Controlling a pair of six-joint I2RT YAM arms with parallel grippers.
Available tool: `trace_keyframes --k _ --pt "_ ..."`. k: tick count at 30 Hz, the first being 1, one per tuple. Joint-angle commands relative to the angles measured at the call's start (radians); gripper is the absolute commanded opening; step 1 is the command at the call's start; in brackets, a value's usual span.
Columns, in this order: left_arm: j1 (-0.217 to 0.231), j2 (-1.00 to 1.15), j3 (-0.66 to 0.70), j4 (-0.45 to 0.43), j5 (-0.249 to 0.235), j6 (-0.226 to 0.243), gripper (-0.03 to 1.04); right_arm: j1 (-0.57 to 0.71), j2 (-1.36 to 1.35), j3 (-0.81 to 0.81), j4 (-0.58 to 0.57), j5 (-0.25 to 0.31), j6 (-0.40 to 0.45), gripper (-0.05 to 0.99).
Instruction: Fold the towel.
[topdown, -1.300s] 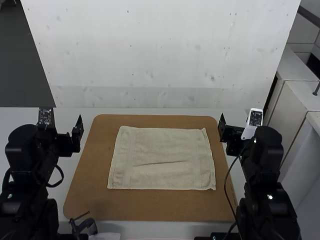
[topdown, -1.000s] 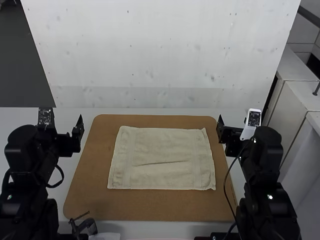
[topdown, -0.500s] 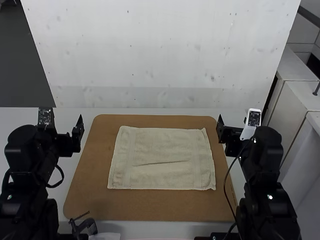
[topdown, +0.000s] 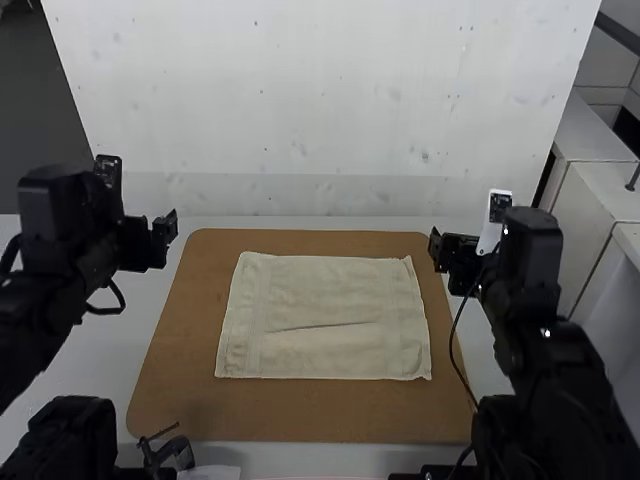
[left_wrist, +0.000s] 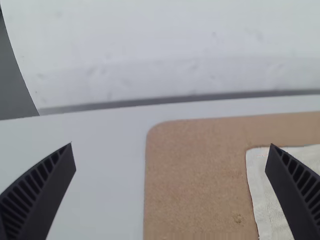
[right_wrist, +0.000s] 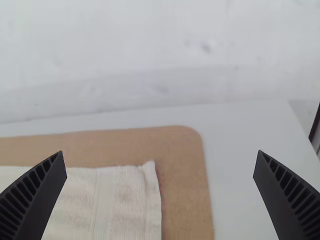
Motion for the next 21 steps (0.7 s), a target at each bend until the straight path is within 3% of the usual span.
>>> trace_keyframes --k 1,8,21 --pt "-0.019 0.139 0.080 -0.003 0.007 -0.013 0.97 0.012 0.176 0.098 0.008 -0.015 0.003 0.96" --pt "-0.027 0.402 0.182 -0.012 0.007 -0.068 0.97 0.013 0.630 0.280 0.025 -0.026 0.036 0.96" --pt "-0.016 0.633 0.261 0.023 0.036 -0.082 0.97 0.047 1.276 0.610 0.080 -0.055 0.013 0.95"
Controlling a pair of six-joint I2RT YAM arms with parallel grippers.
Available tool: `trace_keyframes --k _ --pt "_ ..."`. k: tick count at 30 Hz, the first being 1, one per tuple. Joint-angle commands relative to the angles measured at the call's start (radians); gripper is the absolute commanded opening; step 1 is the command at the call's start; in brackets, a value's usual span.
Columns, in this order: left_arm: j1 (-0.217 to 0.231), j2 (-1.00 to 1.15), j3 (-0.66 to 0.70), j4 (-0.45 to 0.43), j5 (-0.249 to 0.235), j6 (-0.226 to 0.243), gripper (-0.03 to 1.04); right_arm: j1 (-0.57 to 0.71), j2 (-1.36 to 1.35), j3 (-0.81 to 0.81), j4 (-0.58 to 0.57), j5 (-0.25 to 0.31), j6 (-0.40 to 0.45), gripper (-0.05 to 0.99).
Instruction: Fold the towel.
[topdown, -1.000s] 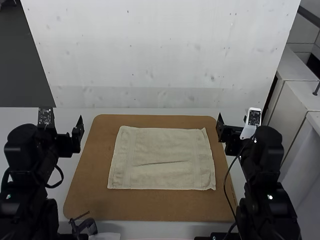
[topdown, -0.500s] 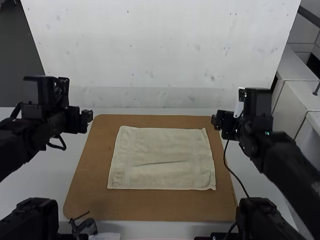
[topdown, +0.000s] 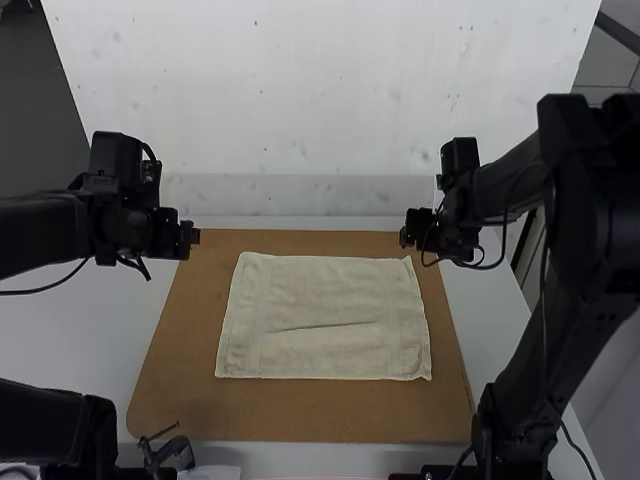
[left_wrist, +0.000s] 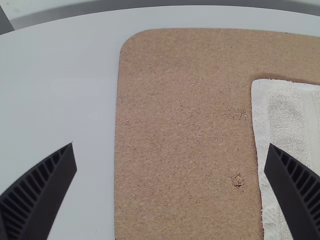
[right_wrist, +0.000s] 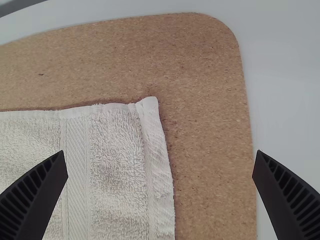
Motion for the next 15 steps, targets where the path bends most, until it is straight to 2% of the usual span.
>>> trace_keyframes --k 1,5,12,15 --pt "0.008 0.027 0.051 0.017 0.037 -0.013 0.97 0.016 0.098 0.091 0.000 -0.040 -0.008 0.95" --pt "0.024 0.036 0.062 0.019 0.066 -0.013 0.97 0.016 0.194 0.171 -0.040 -0.102 -0.018 0.93" --pt "0.030 0.045 0.063 0.023 0.087 -0.013 0.97 0.057 0.283 0.224 -0.039 -0.099 -0.026 0.90" --pt "0.030 0.062 0.062 0.023 0.089 -0.014 0.97 0.083 0.331 0.244 -0.048 -0.066 -0.026 0.90"
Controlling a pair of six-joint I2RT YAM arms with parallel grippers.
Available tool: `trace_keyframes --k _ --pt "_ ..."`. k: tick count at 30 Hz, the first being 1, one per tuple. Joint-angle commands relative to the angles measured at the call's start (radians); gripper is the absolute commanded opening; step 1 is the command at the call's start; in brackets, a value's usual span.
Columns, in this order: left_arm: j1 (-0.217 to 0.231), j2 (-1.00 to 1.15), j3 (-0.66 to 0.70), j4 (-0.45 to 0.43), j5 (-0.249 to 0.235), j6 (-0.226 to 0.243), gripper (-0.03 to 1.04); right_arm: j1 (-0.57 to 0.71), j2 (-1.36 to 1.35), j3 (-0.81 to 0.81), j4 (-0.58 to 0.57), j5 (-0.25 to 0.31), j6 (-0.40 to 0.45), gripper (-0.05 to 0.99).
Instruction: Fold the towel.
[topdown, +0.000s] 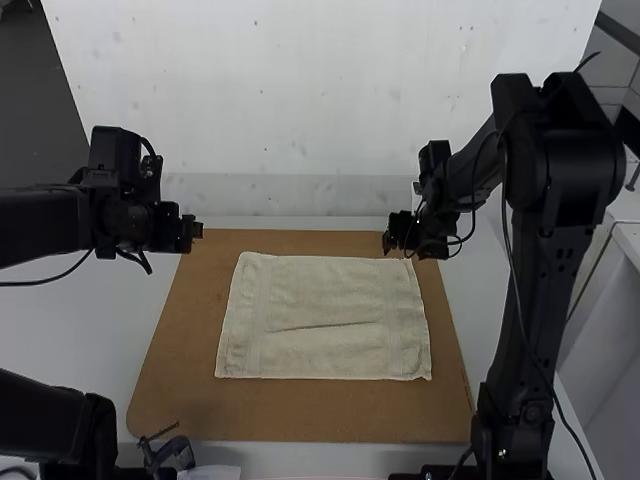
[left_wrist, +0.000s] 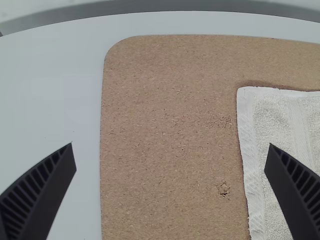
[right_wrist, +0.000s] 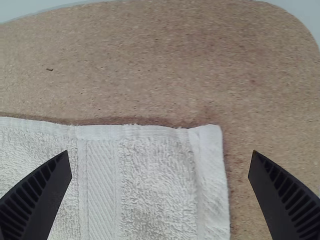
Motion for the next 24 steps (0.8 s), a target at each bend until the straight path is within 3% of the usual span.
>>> trace_keyframes --k 1,6,9,21,22,24 --pt "0.011 0.028 0.036 0.009 0.024 -0.009 0.97 0.042 0.053 0.037 -0.007 0.029 -0.008 0.90" --pt "0.033 0.037 0.033 0.009 0.033 -0.007 0.97 0.058 0.088 0.057 -0.010 0.129 -0.015 0.90" --pt "0.046 0.037 0.030 0.009 0.048 -0.007 0.97 0.046 0.088 0.060 -0.004 0.138 -0.015 0.90" --pt "0.033 0.037 0.030 0.009 0.050 -0.013 0.97 0.017 0.025 0.038 -0.061 0.147 -0.025 0.90" --pt "0.029 0.039 0.030 0.011 0.050 -0.013 0.97 0.020 0.033 0.034 -0.061 0.149 -0.028 0.89" --pt "0.023 0.046 0.031 0.014 0.050 -0.016 0.97 0.025 0.064 0.032 -0.064 0.166 -0.026 0.74"
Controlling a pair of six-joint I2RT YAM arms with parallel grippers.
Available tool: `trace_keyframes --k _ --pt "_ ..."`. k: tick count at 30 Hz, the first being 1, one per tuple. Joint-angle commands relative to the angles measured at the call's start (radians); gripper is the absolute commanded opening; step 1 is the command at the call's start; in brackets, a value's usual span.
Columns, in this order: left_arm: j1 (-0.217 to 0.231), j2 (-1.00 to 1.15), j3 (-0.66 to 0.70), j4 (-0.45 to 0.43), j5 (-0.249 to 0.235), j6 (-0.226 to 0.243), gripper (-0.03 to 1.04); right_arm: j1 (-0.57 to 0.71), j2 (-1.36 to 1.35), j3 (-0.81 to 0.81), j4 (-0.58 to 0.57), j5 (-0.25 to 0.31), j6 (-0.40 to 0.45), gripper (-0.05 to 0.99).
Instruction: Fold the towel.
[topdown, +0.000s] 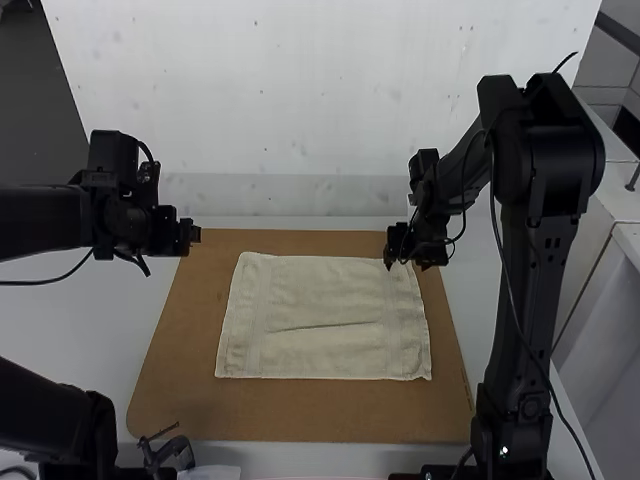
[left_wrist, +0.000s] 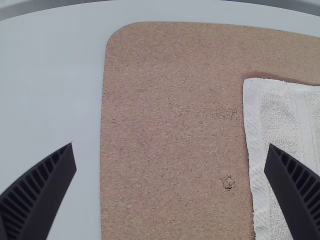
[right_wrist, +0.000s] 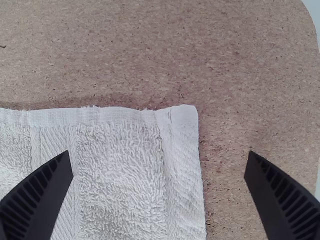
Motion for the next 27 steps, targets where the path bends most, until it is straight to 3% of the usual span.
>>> trace_keyframes --k 1,4,6,9,13,18,23,27 --pt "-0.016 0.018 0.030 0.015 0.009 -0.012 0.97 0.006 0.016 -0.008 -0.001 0.056 -0.009 0.61" --pt "-0.018 0.054 0.031 0.032 0.008 -0.012 0.97 0.012 0.054 0.004 -0.001 0.082 -0.006 0.20" --pt "-0.018 0.093 0.045 0.035 0.008 -0.012 0.97 0.014 0.066 0.012 -0.003 0.088 -0.004 0.01" --pt "-0.027 0.185 0.094 0.034 0.006 -0.012 0.97 0.022 0.070 0.018 -0.012 0.090 -0.004 0.02" --pt "-0.078 0.343 0.201 0.023 -0.003 -0.018 0.97 0.028 0.071 0.022 -0.007 0.111 0.001 0.02" --pt "-0.141 0.525 0.350 -0.040 -0.003 -0.060 0.97 0.026 0.080 0.022 -0.004 0.114 0.001 0.02" --pt "-0.177 0.657 0.471 -0.068 -0.057 -0.087 0.96 0.023 0.102 0.027 -0.003 0.116 -0.001 0.02" --pt "-0.205 0.714 0.554 -0.146 -0.093 -0.107 0.96 0.019 0.109 0.033 -0.003 0.116 -0.003 0.02"
